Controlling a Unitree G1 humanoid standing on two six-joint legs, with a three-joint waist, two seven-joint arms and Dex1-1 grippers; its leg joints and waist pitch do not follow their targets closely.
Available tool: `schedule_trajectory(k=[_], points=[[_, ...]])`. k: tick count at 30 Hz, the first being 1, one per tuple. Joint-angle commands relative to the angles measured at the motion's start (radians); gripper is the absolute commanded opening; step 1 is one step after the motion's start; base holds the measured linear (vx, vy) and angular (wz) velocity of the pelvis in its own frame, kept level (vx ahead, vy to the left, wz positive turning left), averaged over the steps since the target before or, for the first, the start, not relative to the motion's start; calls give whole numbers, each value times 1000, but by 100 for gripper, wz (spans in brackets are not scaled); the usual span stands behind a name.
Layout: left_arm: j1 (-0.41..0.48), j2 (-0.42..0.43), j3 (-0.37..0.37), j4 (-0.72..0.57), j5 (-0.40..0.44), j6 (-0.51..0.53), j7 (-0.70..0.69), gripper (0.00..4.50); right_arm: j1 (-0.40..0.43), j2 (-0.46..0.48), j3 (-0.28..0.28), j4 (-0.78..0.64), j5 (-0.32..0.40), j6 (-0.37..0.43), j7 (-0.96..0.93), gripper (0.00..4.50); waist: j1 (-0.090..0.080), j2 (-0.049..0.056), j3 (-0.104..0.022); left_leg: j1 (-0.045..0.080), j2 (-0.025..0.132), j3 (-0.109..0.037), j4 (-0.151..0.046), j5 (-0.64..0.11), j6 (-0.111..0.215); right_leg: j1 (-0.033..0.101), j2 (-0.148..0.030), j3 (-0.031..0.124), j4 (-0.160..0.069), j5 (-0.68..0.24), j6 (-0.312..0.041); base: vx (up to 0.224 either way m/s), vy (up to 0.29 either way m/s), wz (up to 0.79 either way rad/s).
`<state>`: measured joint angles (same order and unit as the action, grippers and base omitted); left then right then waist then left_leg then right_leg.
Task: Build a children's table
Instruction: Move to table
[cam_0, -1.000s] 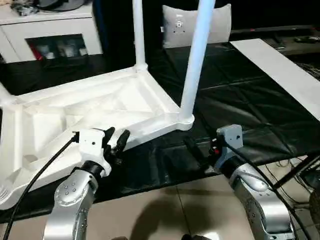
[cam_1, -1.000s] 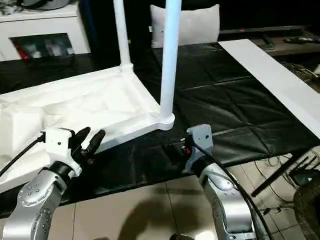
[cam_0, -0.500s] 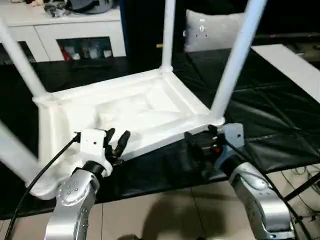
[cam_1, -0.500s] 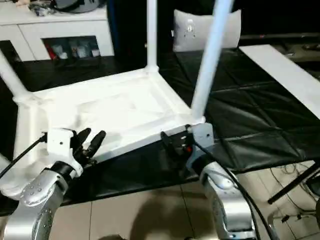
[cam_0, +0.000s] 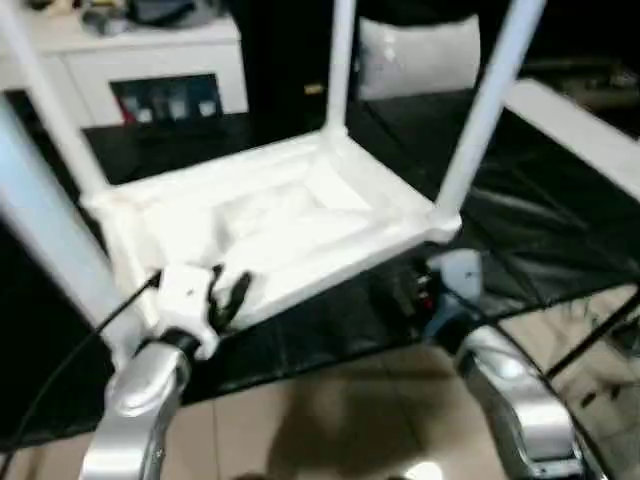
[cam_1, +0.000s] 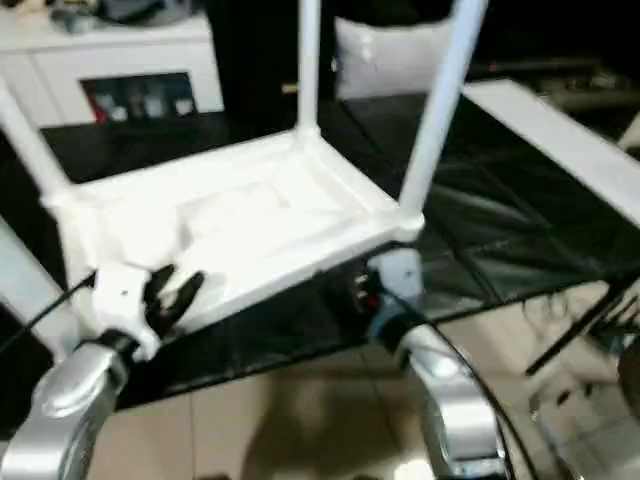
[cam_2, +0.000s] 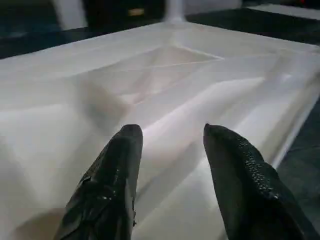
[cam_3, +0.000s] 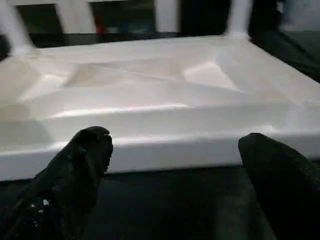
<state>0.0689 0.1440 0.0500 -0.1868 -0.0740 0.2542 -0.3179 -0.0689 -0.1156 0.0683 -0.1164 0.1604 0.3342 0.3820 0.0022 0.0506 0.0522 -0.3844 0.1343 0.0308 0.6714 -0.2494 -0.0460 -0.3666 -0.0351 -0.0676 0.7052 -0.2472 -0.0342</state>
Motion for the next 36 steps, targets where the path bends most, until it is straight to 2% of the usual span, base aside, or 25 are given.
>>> schedule_trajectory(k=[1, 2, 3, 5, 6, 7, 10, 11, 12, 13, 15, 17, 18, 19, 20, 21, 22, 23, 24, 25, 26, 27, 30, 33, 36], points=[[-5, -24, -17, -4, -4, 0, 11, 223, -2, -23, -21, -8, 1, -7, -1, 450, -14, 36, -45, 55, 183, -111, -196, -285, 21, -32, -31, 17, 2, -104, 2, -59, -42, 2], [-5, -24, -18, -4, -8, -2, 15, 223, -3, -24, -24, -7, 1, -8, -1, 450, -10, 22, -47, 57, 145, -96, -187, -238, 119, -23, -47, 32, -34, -65, -25, -59, -42, 2], [-4, -24, -20, -4, -10, -4, 17, 223, -3, -24, -26, -5, 2, -8, -1, 450, -1, -15, -47, 19, 81, -47, -153, -209, 164, 11, -87, 65, -119, -20, -77, -65, -79, -2], [0, -24, -26, -10, -9, -2, 22, 223, -4, -27, -31, -4, 3, -6, -1, 450, 19, -46, -56, -35, 13, 26, -95, -115, 136, 60, -165, 104, -175, 19, -101, -84, -119, -8], [3, -24, -31, -14, -8, -5, 24, 223, -4, -29, -32, -4, 4, -6, 1, 450, 52, -62, -48, -12, 18, 46, -80, -31, 81, 32, -174, 111, -201, -162, 13, -85, -137, -6], [7, -25, -36, -18, -9, -10, 25, 223, -6, -32, -33, -2, 2, -6, 3, 450, 56, -66, -48, -25, 26, 55, -108, 18, 58, 46, -141, 100, -189, -268, 58, -60, -111, -1], [11, -26, -45, -24, 5, -20, 28, 223, -11, -43, -30, 2, 6, -4, 10, 450, 54, -47, -37, -4, 64, 80, -147, -96, 17, 13, -99, 77, -193, -374, -19, -38, -63, 1], [11, -28, -48, -29, 9, -16, 30, 223, -16, -42, -33, 2, 16, 9, 9, 450, 62, -51, -31, -44, 55, 58, -168, -135, 45, 43, -113, 40, -178, -342, -54, 0, 0, 0], [10, -29, -49, -32, 11, -13, 32, 223, -19, -41, -36, 2, 23, 18, 8, 450, 60, -32, -33, -42, 57, 52, -175, -164, 59, 43, -110, 25, -181, -346, -73, 0, 0, 0], [10, -29, -52, -34, 16, -10, 35, 223, -23, -45, -31, 2, 20, 16, 11, 450, 49, -24, -33, -52, 50, 18, -178, -215, 101, 53, -100, -18, -175, -301, -132, -19, 0, 39], [9, -26, -60, -36, 25, 0, 39, 223, -23, -54, -18, 2, 3, 3, 12, 450, 42, -2, -46, -19, 76, -33, -181, -223, 110, 46, -67, -38, -146, -167, -172, 4, -2, 43], [12, -26, -64, -39, 24, 6, 48, 223, -17, -52, -17, 2, -4, -10, 8, 450, 11, 26, -31, 28, 133, -176, -237, -358, 148, 13, -3, -28, -29, -176, -191, 28, -11, 47], [14, -30, -59, -42, 13, 7, 54, 223, -13, -46, -24, 0, 4, 2, 2, 450, 10, 23, -35, 51, 197, -131, -225, -379, 125, -14, -20, -1, -26, -160, -170, 19, -56, 50], [16, -33, -56, -44, 8, 7, 57, 223, -11, -45, -27, -3, 10, 12, 2, 450, 15, 10, -29, 39, 202, -120, -236, -407, 125, -12, -24, 8, -4, -132, -144, 27, -129, 40], [19, -35, -51, -51, -5, 15, 54, 223, -3, -47, -29, -15, 24, 29, 9, 450, 31, -14, -18, 9, 155, -66, -247, -473, 131, 1, -49, 52, -33, -100, -101, 27, -129, 40], [21, -34, -52, -56, -10, 20, 49, 223, 2, -49, -28, -24, 28, 34, 12, 450, 34, -29, -18, 5, 116, -40, -208, -439, 131, -3, -82, 84, -102, -109, -143, 26, -178, 21], [24, -33, -53, -62, -12, 24, 45, 223, 6, -51, -27, -32, 29, 37, 12, 450, 67, -64, -11, -17, -3, 55, -47, -222, 89, 14, -163, 113, -226, -345, -172, 56, -176, 0], [26, -33, -54, -65, -10, 25, 45, 223, 8, -53, -26, -37, 29, 39, 12, 450, 99, -73, -18, -40, 13, 60, -39, 27, 61, 45, -174, 135, -217, -450, -4, 56, -176, 0], [28, -32, -55, -67, -7, 25, 45, 223, 10, -55, -26, -41, 29, 41, 12, 450, 110, -79, -15, -40, 19, 64, -52, 58, 52, 34, -159, 135, -217, -485, 85, 42, -149, -6], [31, -37, -51, -73, -13, 25, 49, 223, 11, -57, -27, -49, 32, 46, 11, 450, 114, -69, -21, -41, 39, 65, -89, 53, 36, 49, -137, 125, -191, -400, 141, 14, -96, 1], [33, -43, -45, -78, -21, 23, 53, 223, 12, -57, -28, -58, 35, 52, 10, 450, 110, -53, -38, -26, 62, 63, -113, 68, 25, 53, -107, 95, -161, -124, 134, 14, -96, 1], [35, -48, -37, -82, -32, 22, 60, 223, 13, -56, -29, -65, 39, 56, 9, 450, 98, -62, -31, -21, 64, 63, -122, 50, 26, 45, -84, 79, -153, -38, 117, 17, -60, 1], [37, -54, -28, -90, -47, 31, 69, 223, 13, -54, -28, -73, 41, 60, 7, 450, 86, -39, -37, -6, 79, 65, -134, -4, 6, 54, -78, 62, -144, 125, 42, 0, 0, 0], [41, -54, -29, -96, -42, 35, 68, 223, 12, -52, -24, -72, 41, 60, 3, 450, 77, -34, -25, 24, 99, 66, -165, -221, 13, 71, -76, 58, -169, -133, -37, 12, 20, -1], [46, -54, -33, -102, -47, 41, 70, 223, 12, -56, -21, -73, 45, 62, 2, 450, 74, -34, 5, 77, 82, 90, -176, -440, 16, 79, -75, 50, -235, -573, -80, 41, 68, -3]])
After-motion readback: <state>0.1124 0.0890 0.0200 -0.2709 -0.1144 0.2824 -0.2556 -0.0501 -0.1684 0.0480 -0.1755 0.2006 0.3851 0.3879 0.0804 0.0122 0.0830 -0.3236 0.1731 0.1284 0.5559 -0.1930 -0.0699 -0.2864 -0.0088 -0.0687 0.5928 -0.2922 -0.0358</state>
